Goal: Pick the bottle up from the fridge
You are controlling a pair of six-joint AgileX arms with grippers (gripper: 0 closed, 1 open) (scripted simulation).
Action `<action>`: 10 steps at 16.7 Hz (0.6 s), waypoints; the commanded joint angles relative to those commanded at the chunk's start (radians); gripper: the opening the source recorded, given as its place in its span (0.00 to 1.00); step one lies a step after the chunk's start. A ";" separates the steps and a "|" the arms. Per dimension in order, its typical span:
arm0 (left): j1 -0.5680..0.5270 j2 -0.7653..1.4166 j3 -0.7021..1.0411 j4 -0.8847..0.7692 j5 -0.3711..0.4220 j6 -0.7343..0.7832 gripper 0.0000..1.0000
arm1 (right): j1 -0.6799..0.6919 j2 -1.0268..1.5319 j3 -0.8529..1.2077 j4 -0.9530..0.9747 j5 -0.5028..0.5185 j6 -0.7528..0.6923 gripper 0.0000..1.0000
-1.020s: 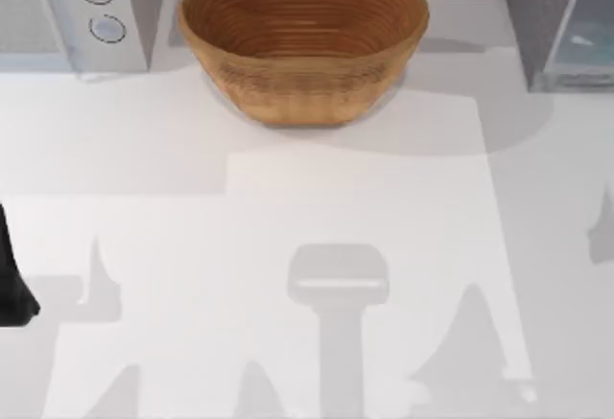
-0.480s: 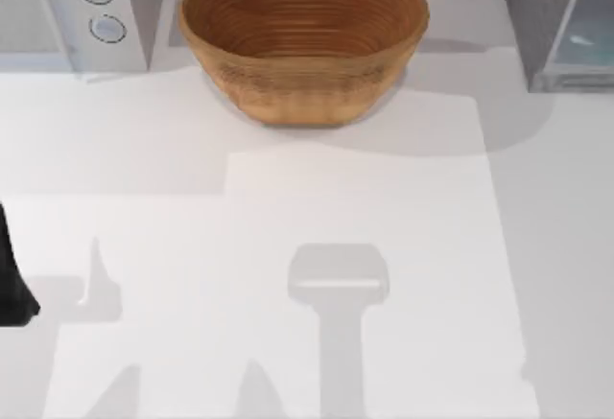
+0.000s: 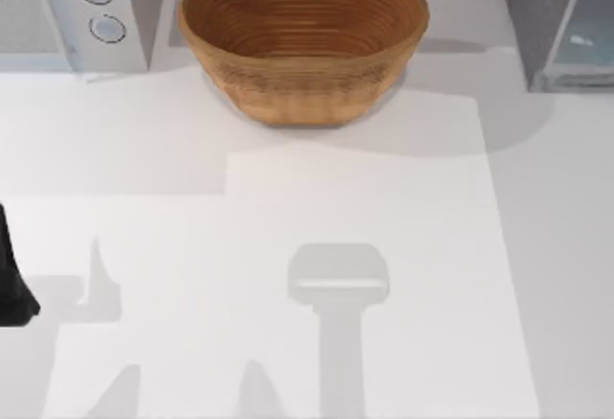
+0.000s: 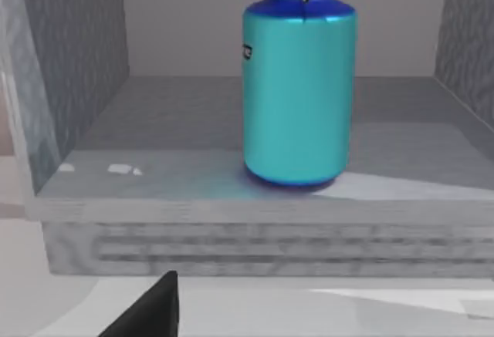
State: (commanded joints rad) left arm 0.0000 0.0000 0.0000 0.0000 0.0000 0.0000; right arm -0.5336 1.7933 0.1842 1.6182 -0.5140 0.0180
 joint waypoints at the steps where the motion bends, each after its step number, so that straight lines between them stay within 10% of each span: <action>1: 0.000 0.000 0.000 0.000 0.000 0.000 1.00 | 0.004 -0.003 -0.004 -0.002 0.002 0.000 1.00; 10: 0.000 0.000 0.000 0.000 0.000 0.000 1.00 | 0.130 0.203 0.370 -0.163 0.143 -0.006 1.00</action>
State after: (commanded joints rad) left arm 0.0000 0.0000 0.0000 0.0000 0.0000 0.0000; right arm -0.4033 1.9966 0.5543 1.4549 -0.3708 0.0125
